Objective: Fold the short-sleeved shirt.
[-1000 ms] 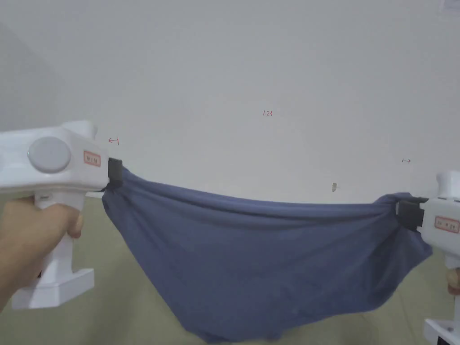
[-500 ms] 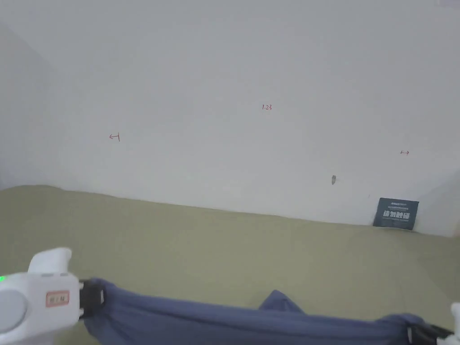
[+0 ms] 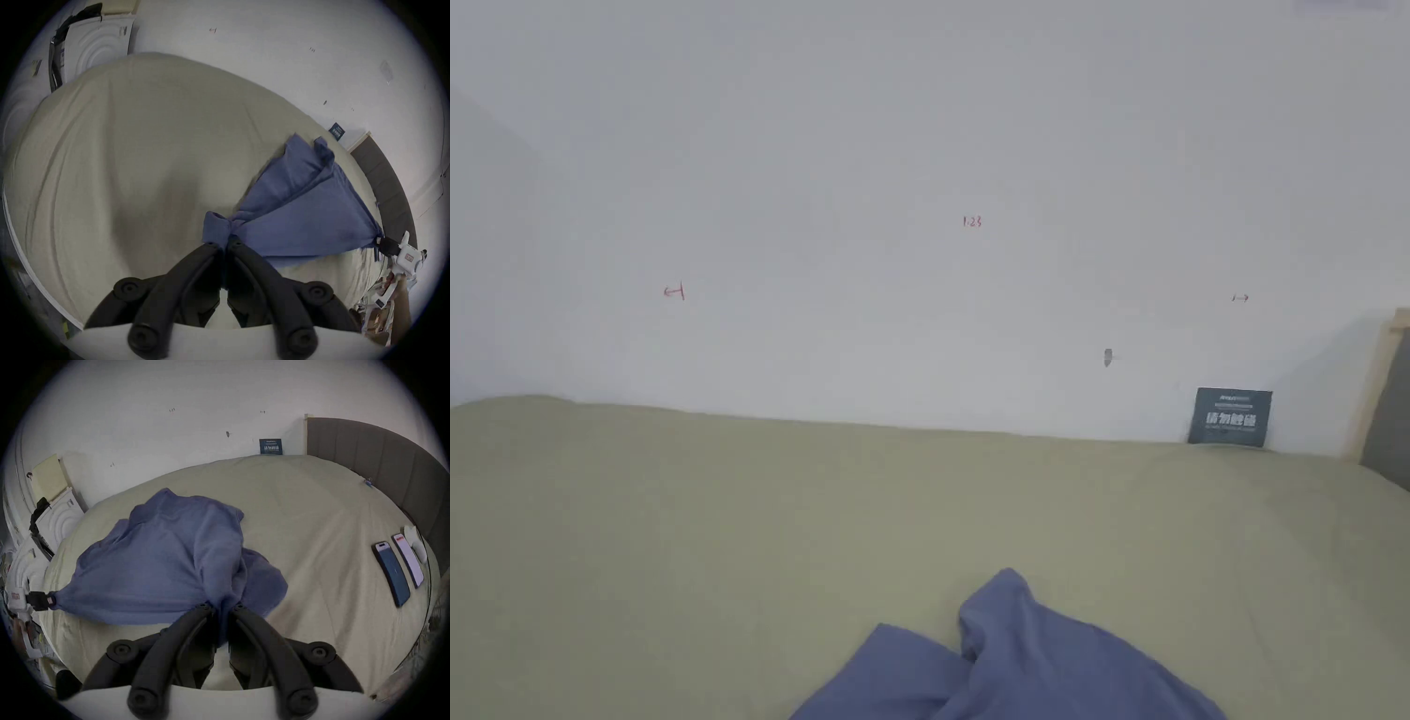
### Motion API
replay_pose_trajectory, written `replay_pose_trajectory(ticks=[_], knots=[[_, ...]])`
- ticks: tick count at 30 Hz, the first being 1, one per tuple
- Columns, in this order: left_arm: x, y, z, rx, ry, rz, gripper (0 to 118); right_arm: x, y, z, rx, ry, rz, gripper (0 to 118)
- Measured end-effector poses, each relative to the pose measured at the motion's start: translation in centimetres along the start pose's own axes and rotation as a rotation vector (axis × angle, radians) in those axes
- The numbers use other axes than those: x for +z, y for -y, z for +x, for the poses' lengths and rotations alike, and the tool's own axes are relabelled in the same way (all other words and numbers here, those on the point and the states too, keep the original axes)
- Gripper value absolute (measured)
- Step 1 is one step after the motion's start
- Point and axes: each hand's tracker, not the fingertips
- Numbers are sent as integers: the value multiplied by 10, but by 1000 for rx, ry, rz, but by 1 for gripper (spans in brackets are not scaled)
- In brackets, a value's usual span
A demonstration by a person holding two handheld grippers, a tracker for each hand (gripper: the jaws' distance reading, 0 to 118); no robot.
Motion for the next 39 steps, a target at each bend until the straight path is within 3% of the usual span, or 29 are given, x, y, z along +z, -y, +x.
replay_pose_trajectory(ticks=[2, 3, 4, 5, 6, 7, 8, 11, 16, 18, 19, 20, 21, 22, 23, 24, 26, 29, 39], knots=[[-2, 4, -4, 7, 14, -51, 7, 1, 3, 1, -1, 6, -4, 13], [0, 9, -2, 15, 16, -52, 18, 1, 2, 0, -2, 5, -17, 21], [4, 9, 0, 15, 10, -48, 40, 3, 1, -2, 8, 22, -39, 34], [9, 7, 2, 6, -13, -49, 74, 6, -1, -5, 23, 36, -50, 58], [15, 4, 3, -8, -26, -48, 88, 13, -1, -6, 46, 49, -38, 82], [26, 6, 9, -18, -15, -24, 90, 21, -2, -6, 65, 40, -10, 104], [37, 3, 12, -19, 3, 23, 90, 30, -5, -6, 76, 11, 28, 115], [69, -13, 37, -85, -5, 118, 90, 62, -21, -18, 103, -38, 161, 113], [106, -20, 99, -377, -50, 457, 90, 94, -45, -56, 181, 77, 295, 113], [111, -22, 114, -358, -74, 503, 89, 100, -48, -67, 183, 94, 313, 107], [111, -24, 119, -324, -40, 489, 87, 104, -49, -72, 180, 101, 311, 96], [111, -24, 119, -274, 13, 488, 76, 106, -49, -75, 180, 97, 307, 64], [111, -23, 119, -231, 45, 492, 55, 107, -49, -78, 179, 99, 302, 27], [110, -21, 118, -214, 32, 500, 18, 105, -46, -80, 186, 127, 280, 8], [111, -21, 119, -230, -17, 508, 0, 106, -42, -82, 177, 149, 285, 7], [114, -19, 114, -231, -63, 531, 0, 107, -40, -81, 175, 138, 277, 7], [117, -22, 100, -246, -25, 476, 0, 108, -35, -80, 146, 82, 247, 7], [112, -29, 98, -277, -48, 398, 0, 107, -31, -83, 168, 92, 244, 7], [72, -73, 37, -246, -55, -154, 2, 85, -27, -94, 186, 34, 187, 7]])
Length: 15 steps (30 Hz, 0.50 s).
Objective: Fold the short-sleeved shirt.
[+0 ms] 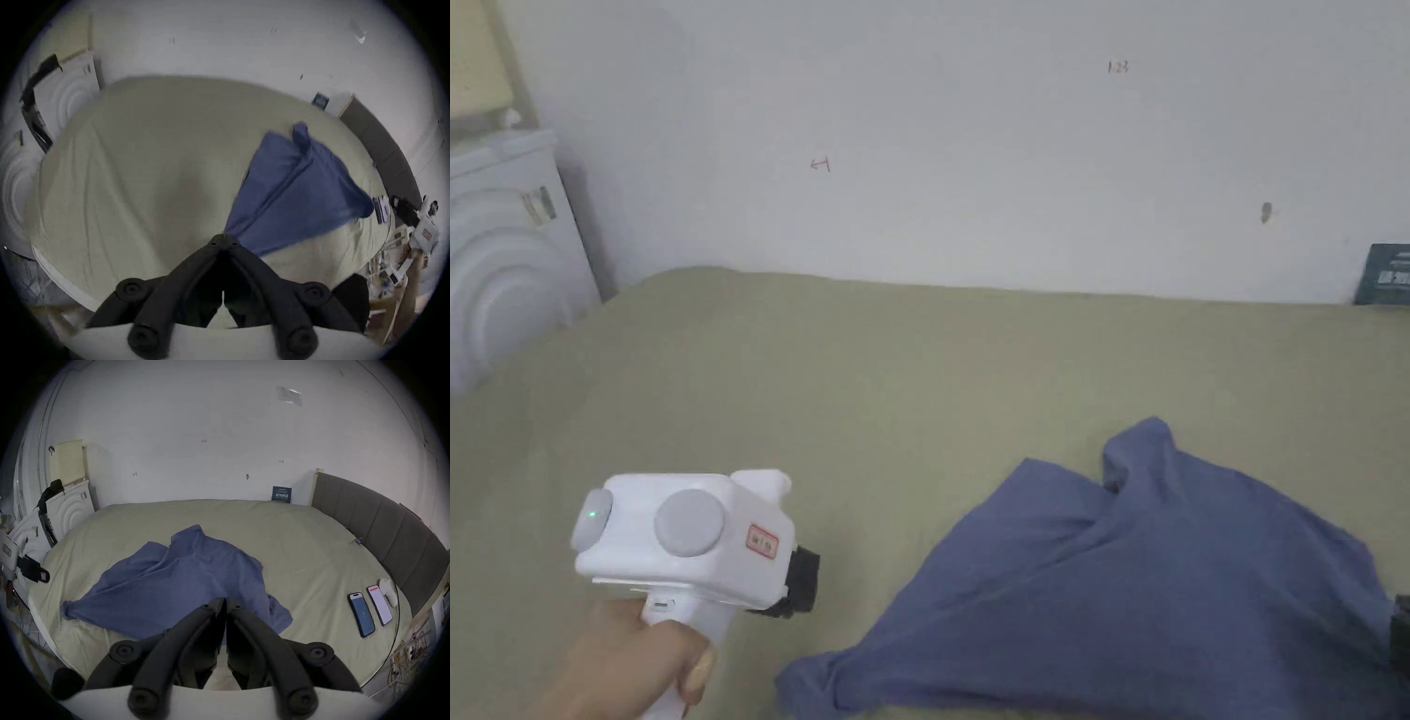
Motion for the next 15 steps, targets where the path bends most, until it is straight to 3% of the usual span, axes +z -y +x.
replay_pose_trajectory(ticks=[3, 4, 5, 8, 13, 14, 15], knots=[[-19, 7, -7, 15, 1, -40, 44, -8, 3, -3, 13, -7, -20, 7], [-28, 10, -8, 30, 1, -69, 75, -10, 3, -4, 19, -9, -28, 7], [-34, 14, -7, 50, -1, -81, 118, -12, 3, -5, 23, -8, -35, 7], [-49, 18, -15, 92, 37, -119, 108, -16, 3, -6, 42, -17, -47, 7], [-87, 28, -7, 47, -26, -187, 105, -26, 3, -7, 56, -32, -56, 7], [-92, 30, -8, 53, -26, -188, 94, -28, 2, -8, 56, -35, -57, 7], [-94, 32, -10, 60, -26, -191, 71, -30, 1, -8, 59, -36, -61, 7]])
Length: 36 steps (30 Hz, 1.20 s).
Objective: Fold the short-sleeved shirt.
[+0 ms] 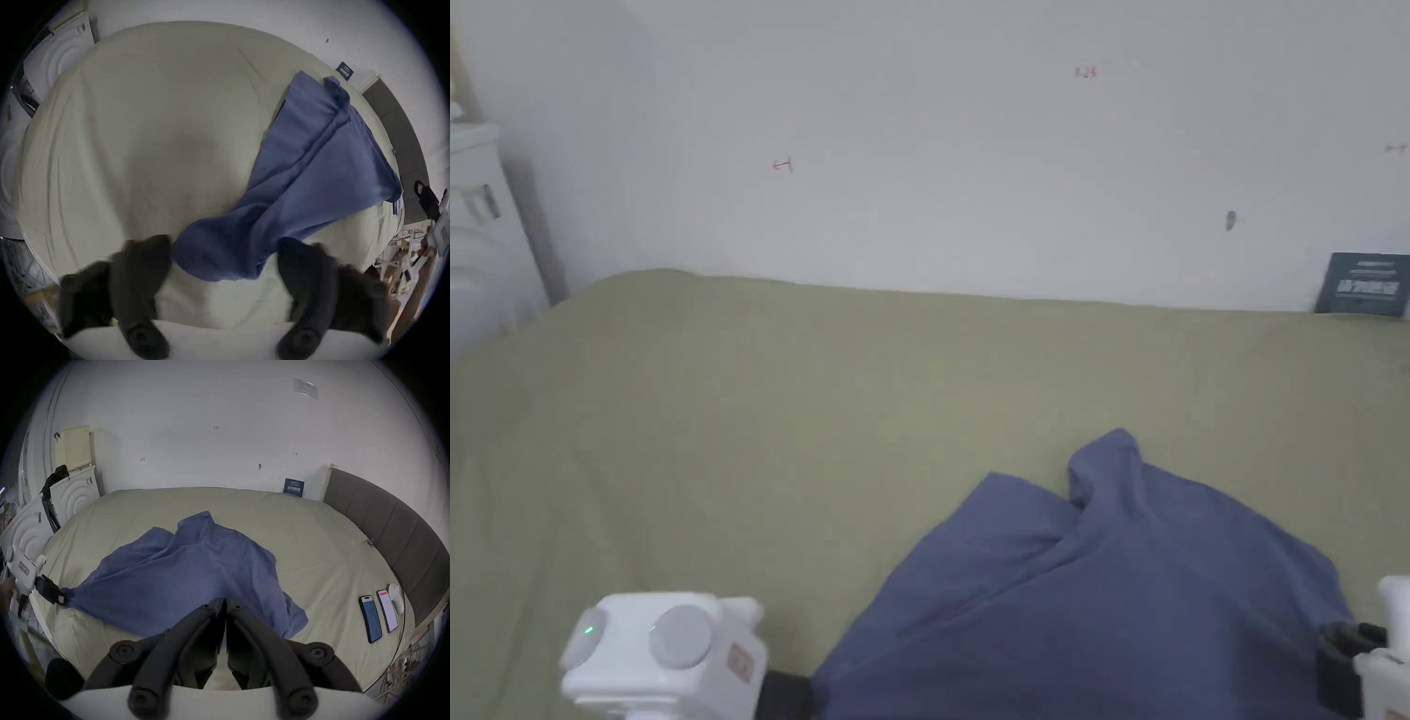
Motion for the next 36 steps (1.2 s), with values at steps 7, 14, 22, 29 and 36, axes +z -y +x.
replay_pose_trajectory(ticks=[7, 14, 22, 29, 36], knots=[[6, 5, 8, -44, -10, 73, 7, -45, -40, 11, 77, -40, -21, 7], [3, 12, 4, 2, 40, 103, 7, -160, -155, 33, 186, -134, -167, 8], [-3, 11, -1, 52, 65, 108, 7, -311, -196, 44, 363, -135, -465, 113], [-4, 10, -1, 46, 70, 98, 7, -365, -184, 43, 433, -168, -512, 111], [-5, 11, 2, 62, 84, 103, 7, -369, -169, 45, 342, -264, -607, 50]])
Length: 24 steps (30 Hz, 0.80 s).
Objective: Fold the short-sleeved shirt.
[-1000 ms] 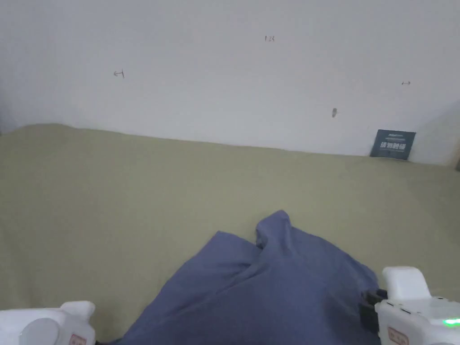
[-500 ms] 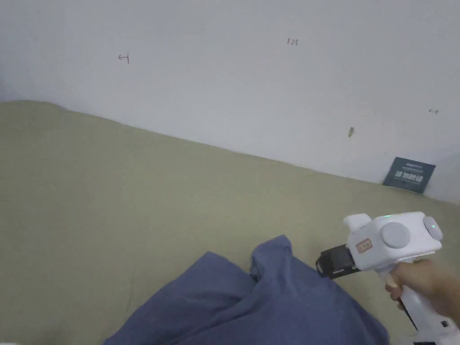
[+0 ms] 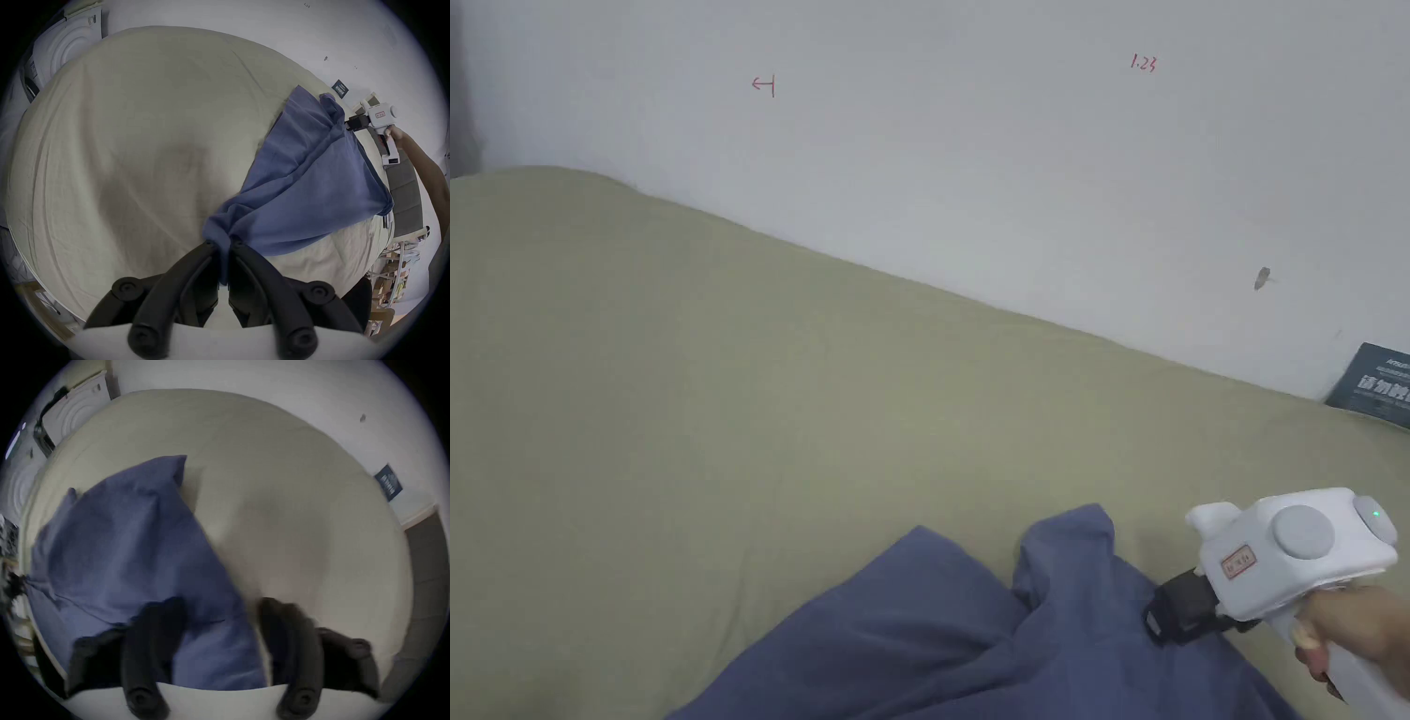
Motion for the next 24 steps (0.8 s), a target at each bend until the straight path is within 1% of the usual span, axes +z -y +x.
replay_pose_trajectory(ticks=[1, 2, 3, 6, 7, 10, 11, 13, 14, 16, 17, 20, 24], knots=[[1, 1, -1, 5, 4, 2, 7, 6, 2, -2, -40, -2, 42, 19], [2, 1, -1, 10, 8, 3, 7, 10, 2, -1, -48, -15, 50, 9], [2, 1, -1, 13, 11, 5, 7, 17, 4, -2, -63, 35, 75, 9], [5, 0, 2, 13, 9, 4, 7, 38, 12, -3, -147, -22, 118, 9], [6, 1, 3, 10, 7, 7, 7, 47, 16, -4, -156, -37, 142, 9], [15, 2, 7, 5, -1, 23, 7, 80, 25, -5, -158, -31, 208, 9], [20, 2, 8, 4, 3, 35, 7, 94, 28, -5, -157, -8, 219, 9], [32, 0, 11, -2, 22, 76, 7, 117, 33, -6, -167, -11, 248, 9], [41, -3, 13, -1, 35, 103, 7, 133, 36, -8, -164, -15, 291, 9], [57, -13, 18, -1, 58, 148, 7, 164, 43, -14, -151, 30, 349, 9], [66, -21, 20, -11, 60, 167, 7, 175, 45, -14, -160, 50, 378, 9], [88, -47, 34, -68, 45, 229, 7, 217, 51, -14, -181, 61, 432, 9], [117, -90, 53, -124, 34, 322, 7, 263, 54, -19, -147, 177, 499, 9]])
